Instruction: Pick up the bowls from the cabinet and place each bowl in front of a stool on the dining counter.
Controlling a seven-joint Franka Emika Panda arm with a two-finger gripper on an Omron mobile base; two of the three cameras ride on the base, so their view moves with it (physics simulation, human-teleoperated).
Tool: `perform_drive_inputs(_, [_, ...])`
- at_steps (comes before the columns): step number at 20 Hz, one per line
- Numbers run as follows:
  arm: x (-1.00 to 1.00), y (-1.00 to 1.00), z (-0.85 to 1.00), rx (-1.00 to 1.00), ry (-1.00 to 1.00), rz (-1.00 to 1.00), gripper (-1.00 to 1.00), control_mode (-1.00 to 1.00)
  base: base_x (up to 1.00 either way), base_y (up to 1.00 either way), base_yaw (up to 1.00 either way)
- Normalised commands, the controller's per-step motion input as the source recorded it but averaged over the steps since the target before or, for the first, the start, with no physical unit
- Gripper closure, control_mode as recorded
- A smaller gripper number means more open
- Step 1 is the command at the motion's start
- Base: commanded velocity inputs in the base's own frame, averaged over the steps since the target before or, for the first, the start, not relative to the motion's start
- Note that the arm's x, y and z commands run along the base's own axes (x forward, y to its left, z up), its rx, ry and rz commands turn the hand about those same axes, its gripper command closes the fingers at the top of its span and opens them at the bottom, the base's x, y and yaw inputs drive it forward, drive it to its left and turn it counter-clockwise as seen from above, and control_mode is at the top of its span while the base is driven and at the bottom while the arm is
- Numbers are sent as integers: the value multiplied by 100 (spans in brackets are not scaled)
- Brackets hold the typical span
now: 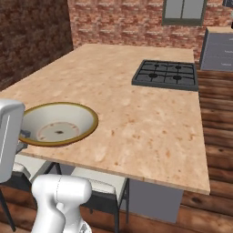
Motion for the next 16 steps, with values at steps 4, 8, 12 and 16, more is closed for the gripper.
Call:
perform_drive_inputs(4, [0, 0, 0, 0, 0, 0, 100, 100, 0, 0, 0])
perform_drive_inputs(8, [0, 0, 0, 0, 0, 0, 100, 100, 0, 0, 0])
perform_drive_inputs(12, [1, 0, 0, 0, 0, 0, 100, -100, 0, 0, 0])
perform_drive_inputs(16, [9, 2, -5, 1, 0, -1, 100, -100, 0, 0, 0])
